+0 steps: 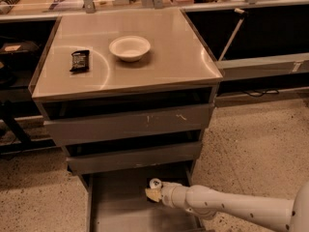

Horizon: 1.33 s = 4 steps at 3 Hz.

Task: Pick pepsi can from bottom drawer and place on counter

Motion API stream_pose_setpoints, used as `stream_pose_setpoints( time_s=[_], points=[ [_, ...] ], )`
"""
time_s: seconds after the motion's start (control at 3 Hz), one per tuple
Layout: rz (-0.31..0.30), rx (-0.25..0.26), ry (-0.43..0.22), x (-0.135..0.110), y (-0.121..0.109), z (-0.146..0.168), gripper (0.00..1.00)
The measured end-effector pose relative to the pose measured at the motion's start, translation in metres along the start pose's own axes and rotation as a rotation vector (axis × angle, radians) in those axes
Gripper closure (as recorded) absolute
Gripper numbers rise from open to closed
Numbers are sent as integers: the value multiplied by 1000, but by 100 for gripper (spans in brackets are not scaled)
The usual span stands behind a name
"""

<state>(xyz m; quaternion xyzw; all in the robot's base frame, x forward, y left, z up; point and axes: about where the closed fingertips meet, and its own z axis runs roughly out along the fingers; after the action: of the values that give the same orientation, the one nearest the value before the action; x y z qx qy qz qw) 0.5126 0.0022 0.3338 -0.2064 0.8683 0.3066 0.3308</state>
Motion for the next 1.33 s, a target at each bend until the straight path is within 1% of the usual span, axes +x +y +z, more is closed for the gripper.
stream_pose_setpoints(
  time_s=[0.33,0.67,1.0,1.33],
  points=[
    [-8,18,-16,-17,-2,-13,100],
    [-9,95,-23,-43,-4,-45,100],
    [-27,189,-33,-81,-8,-98,100],
    [-61,287,-38,-120,-16,-151,100]
  ],
)
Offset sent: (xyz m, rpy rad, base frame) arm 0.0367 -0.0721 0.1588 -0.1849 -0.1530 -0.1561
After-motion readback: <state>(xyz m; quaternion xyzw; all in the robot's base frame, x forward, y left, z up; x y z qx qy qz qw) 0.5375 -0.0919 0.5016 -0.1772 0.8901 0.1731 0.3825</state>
